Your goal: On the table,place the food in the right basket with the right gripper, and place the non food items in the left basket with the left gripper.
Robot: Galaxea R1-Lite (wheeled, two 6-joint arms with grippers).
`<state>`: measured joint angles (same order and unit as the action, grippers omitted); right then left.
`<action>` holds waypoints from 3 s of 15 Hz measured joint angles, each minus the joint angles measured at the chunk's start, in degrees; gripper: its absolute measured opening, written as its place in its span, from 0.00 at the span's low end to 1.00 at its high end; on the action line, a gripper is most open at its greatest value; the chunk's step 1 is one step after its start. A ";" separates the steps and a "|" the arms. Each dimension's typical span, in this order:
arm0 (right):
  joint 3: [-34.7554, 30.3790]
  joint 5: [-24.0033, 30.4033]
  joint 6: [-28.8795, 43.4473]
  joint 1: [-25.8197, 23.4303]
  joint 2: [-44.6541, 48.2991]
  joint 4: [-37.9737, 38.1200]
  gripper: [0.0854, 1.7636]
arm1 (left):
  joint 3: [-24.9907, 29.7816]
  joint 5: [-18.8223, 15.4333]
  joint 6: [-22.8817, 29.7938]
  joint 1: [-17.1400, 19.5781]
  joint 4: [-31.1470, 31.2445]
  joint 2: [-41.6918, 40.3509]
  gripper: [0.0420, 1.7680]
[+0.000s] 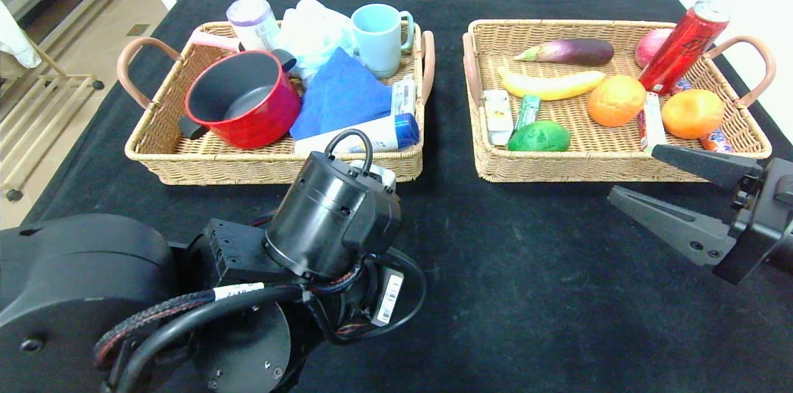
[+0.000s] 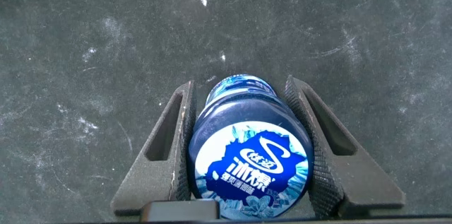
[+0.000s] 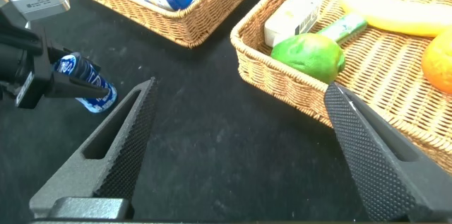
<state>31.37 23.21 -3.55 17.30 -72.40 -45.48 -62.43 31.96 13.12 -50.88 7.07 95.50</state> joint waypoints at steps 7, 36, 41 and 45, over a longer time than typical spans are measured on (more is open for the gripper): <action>-0.09 0.00 -0.02 0.00 0.49 0.15 0.97 | -0.11 0.09 0.07 -0.13 -0.13 0.22 0.50; 13.29 0.05 4.82 -11.59 11.48 22.48 0.97 | -31.54 -6.58 -7.00 -8.95 -1.38 17.31 0.49; 15.04 0.00 4.78 -14.96 11.11 24.32 0.97 | -34.04 -6.53 -6.95 -8.79 -1.21 21.55 0.49; 15.54 0.11 4.78 -15.09 11.00 24.32 0.97 | -34.34 -5.89 -6.58 -8.79 -0.96 22.64 0.49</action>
<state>46.91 23.32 1.23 2.21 -61.40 -21.16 -96.77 26.08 6.53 -59.67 6.11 118.14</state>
